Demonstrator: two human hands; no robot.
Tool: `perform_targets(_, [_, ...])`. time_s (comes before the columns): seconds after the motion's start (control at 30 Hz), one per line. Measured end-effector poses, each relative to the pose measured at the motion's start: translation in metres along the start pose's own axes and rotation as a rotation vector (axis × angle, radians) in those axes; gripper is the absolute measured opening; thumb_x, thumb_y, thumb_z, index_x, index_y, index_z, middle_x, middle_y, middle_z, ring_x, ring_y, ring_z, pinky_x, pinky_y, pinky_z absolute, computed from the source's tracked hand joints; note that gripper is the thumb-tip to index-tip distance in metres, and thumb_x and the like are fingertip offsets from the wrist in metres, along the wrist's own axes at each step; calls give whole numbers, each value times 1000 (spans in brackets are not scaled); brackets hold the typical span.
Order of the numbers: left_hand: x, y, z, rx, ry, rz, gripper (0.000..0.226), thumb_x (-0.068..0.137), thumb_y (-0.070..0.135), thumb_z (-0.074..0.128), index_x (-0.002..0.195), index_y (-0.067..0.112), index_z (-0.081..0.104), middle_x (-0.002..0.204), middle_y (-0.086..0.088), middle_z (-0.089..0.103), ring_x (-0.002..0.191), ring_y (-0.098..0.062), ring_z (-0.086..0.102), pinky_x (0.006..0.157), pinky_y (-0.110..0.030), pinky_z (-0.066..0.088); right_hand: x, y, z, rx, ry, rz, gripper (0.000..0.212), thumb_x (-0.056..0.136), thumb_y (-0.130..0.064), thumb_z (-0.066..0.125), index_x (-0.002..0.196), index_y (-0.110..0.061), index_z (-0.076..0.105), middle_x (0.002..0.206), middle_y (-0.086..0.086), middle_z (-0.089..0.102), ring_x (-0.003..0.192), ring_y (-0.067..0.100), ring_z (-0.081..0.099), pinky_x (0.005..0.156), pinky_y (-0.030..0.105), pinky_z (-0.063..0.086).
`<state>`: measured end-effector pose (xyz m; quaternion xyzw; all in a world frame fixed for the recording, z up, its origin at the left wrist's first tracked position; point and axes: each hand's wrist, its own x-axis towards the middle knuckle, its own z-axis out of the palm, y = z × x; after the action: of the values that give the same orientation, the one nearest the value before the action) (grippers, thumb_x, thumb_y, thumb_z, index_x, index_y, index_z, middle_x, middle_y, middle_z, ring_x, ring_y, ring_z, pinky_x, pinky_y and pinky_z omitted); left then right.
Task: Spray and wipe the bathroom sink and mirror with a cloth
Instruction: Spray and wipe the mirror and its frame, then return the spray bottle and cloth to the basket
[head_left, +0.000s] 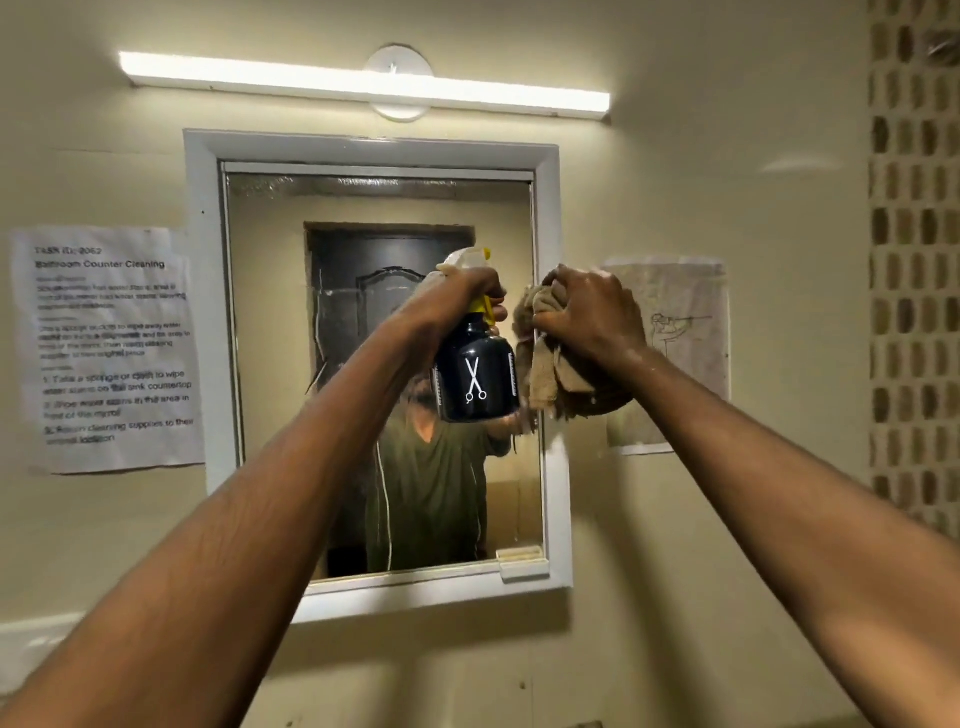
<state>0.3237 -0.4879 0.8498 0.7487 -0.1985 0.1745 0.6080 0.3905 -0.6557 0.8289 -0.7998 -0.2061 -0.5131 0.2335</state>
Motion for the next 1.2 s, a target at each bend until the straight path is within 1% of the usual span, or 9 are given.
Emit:
perform_targets(0.17, [-22, -8, 3, 31, 60, 49, 34, 89, 17, 54, 116, -3, 54, 96, -11, 62, 68, -11, 61, 53, -17, 51, -16, -13, -18, 308, 116, 54, 38, 74, -35, 69, 109, -20, 62, 100, 5, 66, 88, 18, 61, 77, 39, 55])
perform_targets(0.23, [-35, -5, 5, 10, 76, 79, 24, 89, 14, 53, 108, -1, 56, 87, -8, 63, 64, -11, 61, 53, -16, 51, -25, -17, -22, 341, 116, 48, 42, 74, -38, 71, 110, -21, 61, 103, 3, 66, 91, 17, 61, 80, 38, 55])
perform_targets(0.4, [-70, -1, -3, 142, 152, 170, 22, 88, 17, 55, 99, -1, 60, 87, -9, 61, 77, -22, 56, 69, -30, 47, -55, -36, -27, 424, 97, 48, 42, 74, -40, 69, 110, -21, 60, 104, 3, 65, 94, 17, 62, 82, 41, 55])
perform_targets(0.6, [-128, -32, -15, 218, 236, 139, 29, 90, 19, 59, 102, -7, 63, 79, -9, 60, 65, -17, 57, 56, -25, 50, -122, -76, -21, 490, 28, 102, 40, 72, -38, 69, 108, -22, 60, 102, 1, 63, 92, 16, 61, 80, 40, 56])
perform_targets(0.77, [-163, -47, -16, 274, 250, 141, 29, 87, 25, 59, 99, -2, 63, 85, -19, 64, 77, -39, 64, 75, -54, 56, -156, -98, -32, 567, 55, 134, 34, 75, -33, 68, 106, -23, 60, 98, -3, 64, 90, 14, 63, 80, 37, 57])
perform_targets(0.83, [-179, -50, -17, 283, 271, 146, 22, 88, 21, 59, 95, 0, 62, 79, -13, 61, 72, -32, 61, 73, -55, 55, -168, -109, -34, 595, 59, 143, 31, 77, -29, 69, 106, -22, 61, 96, -4, 64, 88, 14, 63, 80, 33, 56])
perform_targets(0.97, [-210, -63, -13, 321, 326, 157, 15, 89, 17, 60, 94, 3, 63, 83, -14, 64, 74, -32, 63, 70, -47, 56, -194, -124, -33, 668, 44, 167, 23, 84, -32, 59, 104, -21, 63, 97, -4, 64, 86, 12, 61, 76, 27, 52])
perform_targets(1.07, [-228, -71, -9, 329, 367, 146, 6, 87, 17, 60, 89, 11, 61, 75, -2, 61, 68, -23, 61, 66, -41, 56, -212, -128, -31, 715, 25, 199, 22, 87, -31, 52, 100, -19, 64, 95, -2, 64, 84, 10, 60, 73, 21, 48])
perform_targets(1.2, [-259, -103, -2, 312, 384, 69, 16, 81, 21, 58, 93, 11, 62, 78, -2, 62, 72, -24, 63, 74, -50, 58, -259, -128, -20, 746, -43, 250, 25, 88, -34, 49, 100, -18, 63, 95, -3, 64, 87, 11, 60, 76, 28, 51])
